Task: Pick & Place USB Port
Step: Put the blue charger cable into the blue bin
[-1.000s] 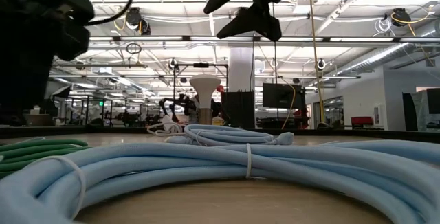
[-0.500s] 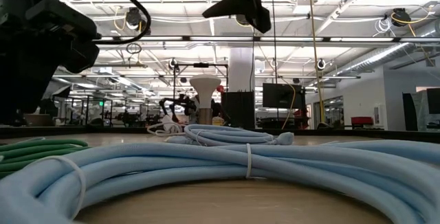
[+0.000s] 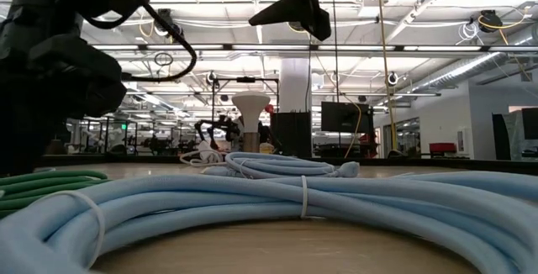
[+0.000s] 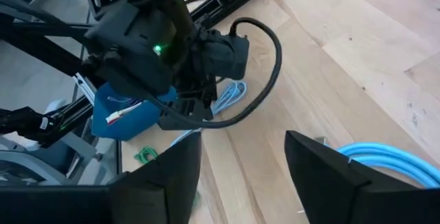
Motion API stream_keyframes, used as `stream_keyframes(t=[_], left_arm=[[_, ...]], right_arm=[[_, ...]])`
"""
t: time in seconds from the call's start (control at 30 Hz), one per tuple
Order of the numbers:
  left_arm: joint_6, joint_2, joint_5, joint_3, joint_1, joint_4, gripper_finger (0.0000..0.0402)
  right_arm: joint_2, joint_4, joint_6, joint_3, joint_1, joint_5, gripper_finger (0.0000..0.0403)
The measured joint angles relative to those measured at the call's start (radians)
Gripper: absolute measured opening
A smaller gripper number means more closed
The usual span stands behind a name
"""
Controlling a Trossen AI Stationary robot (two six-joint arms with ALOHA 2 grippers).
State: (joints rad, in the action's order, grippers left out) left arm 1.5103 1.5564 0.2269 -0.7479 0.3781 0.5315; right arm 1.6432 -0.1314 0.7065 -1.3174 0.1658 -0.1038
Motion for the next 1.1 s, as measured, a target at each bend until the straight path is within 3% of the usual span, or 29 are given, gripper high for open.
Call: stream_keyframes(t=[0.13,0.2,0.4,0.53,0.6,0.7,0.87,0.97,1.1], left_arm=[[-0.008,0.055,0.009,-0.015,-0.001,0.006,0.0198],[-0.009,0.059,0.005,-0.017,-0.001,0.022,0.0177],[-0.035,0.033,-0.047,-0.013,0.002,0.04,0.0022],[-0.062,0.006,-0.077,-0.011,-0.008,0.029,0.0008],[-0.084,-0.021,-0.153,-0.017,-0.013,0.051,0.0006],[-0.083,-0.101,-0.236,-0.049,-0.021,0.1,0.0004],[-0.051,-0.261,-0.277,-0.121,-0.037,0.213,0.0003],[0.019,-0.337,-0.26,-0.187,0.029,0.305,0.0002],[0.212,-0.38,-0.214,-0.244,0.204,0.418,0.0002]], right_arm=[[0.0,0.0,0.0,0.0,0.0,0.001,0.0207],[0.0,0.001,-0.001,0.0,0.002,0.002,0.0207],[-0.001,0.012,-0.003,0.0,0.013,0.001,0.0208],[-0.002,0.017,-0.001,0.0,0.013,0.001,0.0208],[-0.002,0.022,0.0,0.0,0.013,0.0,0.0208],[-0.002,0.035,0.002,0.0,0.013,0.0,0.0208],[-0.002,0.053,0.007,0.0,0.013,-0.001,0.0208],[-0.002,0.047,0.007,0.0,0.013,-0.002,0.0208],[-0.002,0.045,0.004,0.0,0.013,-0.001,0.0208]])
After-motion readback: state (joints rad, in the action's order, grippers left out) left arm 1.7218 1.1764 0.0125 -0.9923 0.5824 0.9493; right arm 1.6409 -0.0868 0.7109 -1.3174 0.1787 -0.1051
